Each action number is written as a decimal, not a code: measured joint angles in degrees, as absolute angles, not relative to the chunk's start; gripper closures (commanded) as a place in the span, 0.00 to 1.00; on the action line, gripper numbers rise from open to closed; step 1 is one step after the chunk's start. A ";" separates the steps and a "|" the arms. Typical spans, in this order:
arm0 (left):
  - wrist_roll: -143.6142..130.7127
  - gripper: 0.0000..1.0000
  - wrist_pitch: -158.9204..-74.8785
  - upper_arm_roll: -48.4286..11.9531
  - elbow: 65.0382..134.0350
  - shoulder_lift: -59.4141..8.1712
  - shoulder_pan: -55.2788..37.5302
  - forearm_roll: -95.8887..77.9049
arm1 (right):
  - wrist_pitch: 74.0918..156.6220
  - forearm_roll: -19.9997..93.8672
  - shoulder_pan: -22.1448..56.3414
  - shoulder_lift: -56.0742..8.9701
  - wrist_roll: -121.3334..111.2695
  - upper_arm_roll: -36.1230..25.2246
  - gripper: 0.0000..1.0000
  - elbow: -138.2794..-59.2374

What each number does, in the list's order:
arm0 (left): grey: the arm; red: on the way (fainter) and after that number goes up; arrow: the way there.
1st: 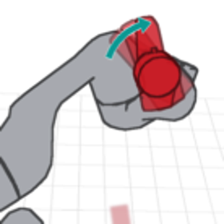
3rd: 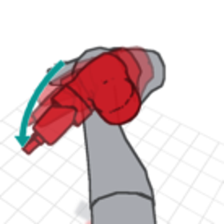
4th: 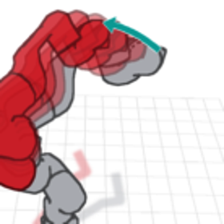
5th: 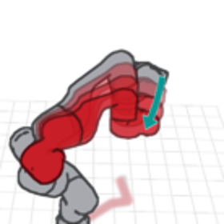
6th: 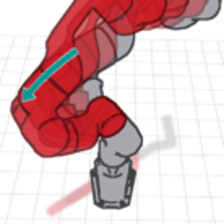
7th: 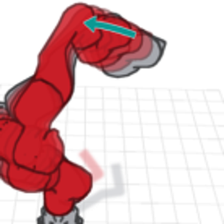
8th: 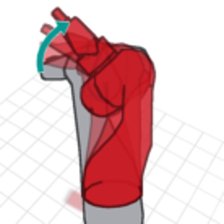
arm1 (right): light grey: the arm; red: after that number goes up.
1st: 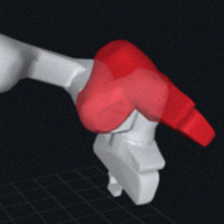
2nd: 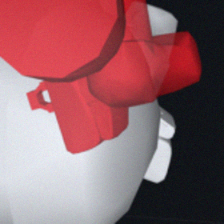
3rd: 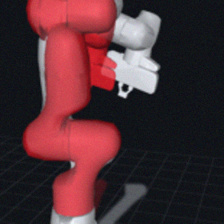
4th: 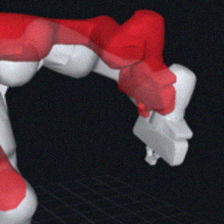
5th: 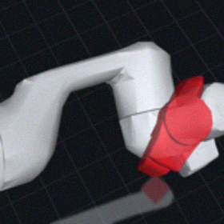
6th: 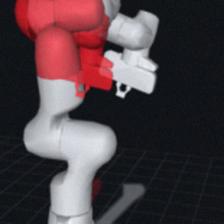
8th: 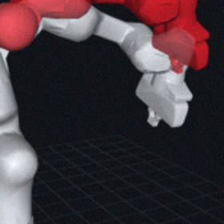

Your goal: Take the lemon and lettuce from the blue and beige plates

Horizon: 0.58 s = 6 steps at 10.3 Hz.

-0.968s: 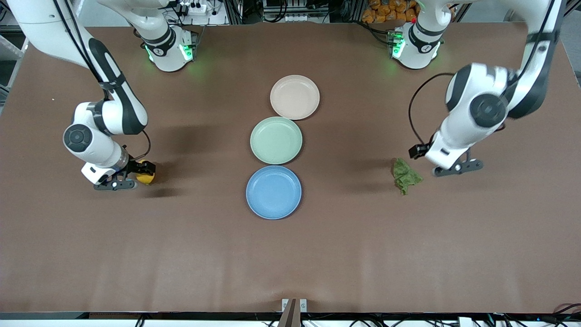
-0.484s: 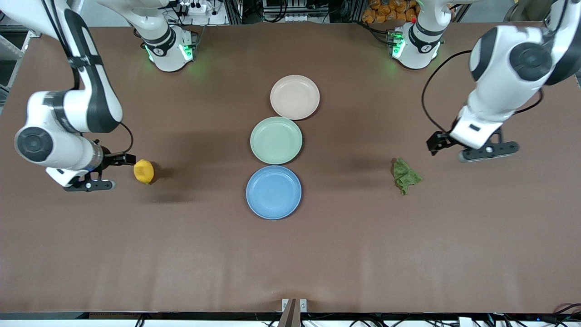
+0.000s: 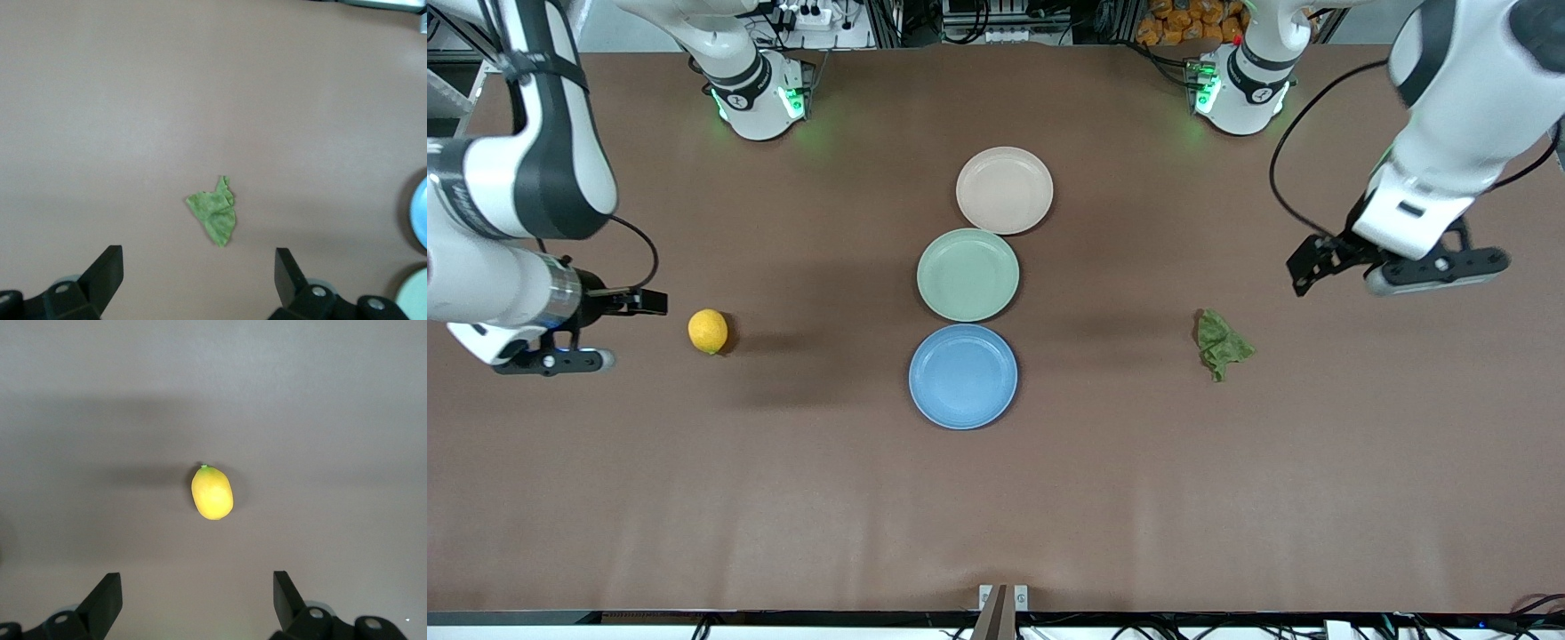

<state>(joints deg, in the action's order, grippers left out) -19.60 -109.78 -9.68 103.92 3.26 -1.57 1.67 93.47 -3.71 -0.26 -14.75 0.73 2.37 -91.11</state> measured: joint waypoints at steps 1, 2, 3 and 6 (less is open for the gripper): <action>-19.47 0.00 -107.03 -9.68 100.75 3.38 -1.56 0.82 | 92.76 -3.51 0.85 -13.56 0.81 2.33 0.00 -89.30; -19.43 0.00 -105.69 -9.67 98.67 3.40 -1.55 0.24 | 92.12 -3.49 2.07 -11.42 1.54 2.18 0.00 -88.38; -19.27 0.00 -104.33 -9.66 97.25 3.33 -1.54 -0.16 | 90.15 -3.37 2.87 -8.80 2.38 1.83 0.00 -87.75; -10.92 0.00 -96.13 -9.09 92.88 3.28 -1.26 -0.33 | 81.92 -2.90 2.88 -4.44 2.89 0.49 0.00 -82.36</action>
<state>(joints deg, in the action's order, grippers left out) -10.92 -96.13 -9.09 92.88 3.28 -1.26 -0.33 81.92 -2.90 2.88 -4.44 2.89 0.49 -82.36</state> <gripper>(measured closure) 0.000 0.000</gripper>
